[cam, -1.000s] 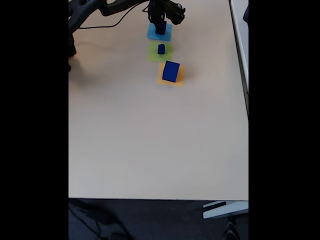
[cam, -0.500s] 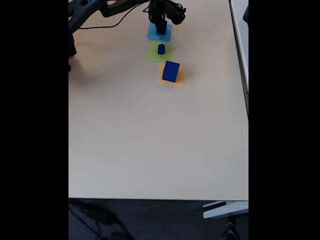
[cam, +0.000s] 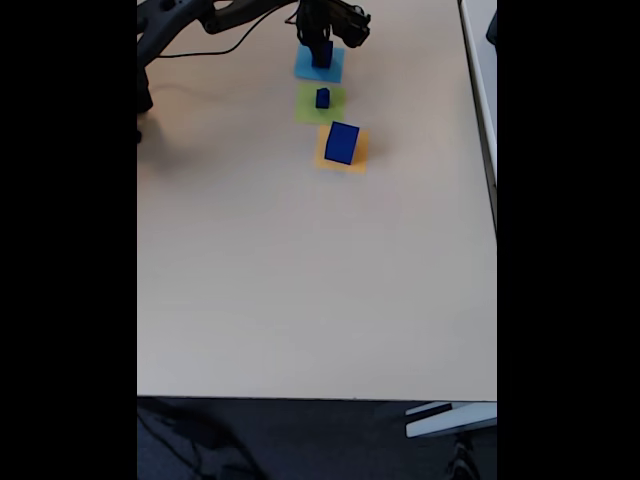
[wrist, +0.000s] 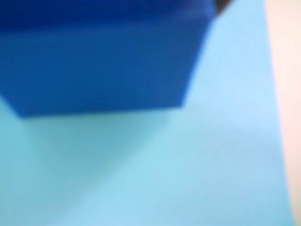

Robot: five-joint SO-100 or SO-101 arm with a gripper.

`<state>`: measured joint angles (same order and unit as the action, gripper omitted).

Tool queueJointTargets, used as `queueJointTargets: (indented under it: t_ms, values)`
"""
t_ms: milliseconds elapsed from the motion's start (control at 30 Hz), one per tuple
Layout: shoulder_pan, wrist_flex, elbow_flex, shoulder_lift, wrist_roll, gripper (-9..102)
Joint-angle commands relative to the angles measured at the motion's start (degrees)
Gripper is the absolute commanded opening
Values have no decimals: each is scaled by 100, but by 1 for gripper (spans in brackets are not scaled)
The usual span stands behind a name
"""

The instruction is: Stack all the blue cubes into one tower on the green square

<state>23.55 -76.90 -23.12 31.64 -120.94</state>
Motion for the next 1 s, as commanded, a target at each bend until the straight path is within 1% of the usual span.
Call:
queueJointTargets:
  t_ms: [0, 200, 500, 767, 933, 967]
  values:
    - [18, -35, 352, 246, 97, 20]
    - [26, -9, 369, 264, 123, 24]
    - [9, 9, 413, 387, 229, 24]
    - [-88, -26, 220, 1020, 246, 24]
    - [-185, -35, 18, 1415, 466, 24]
    - [-202, -35, -18, 1477, 492, 26]
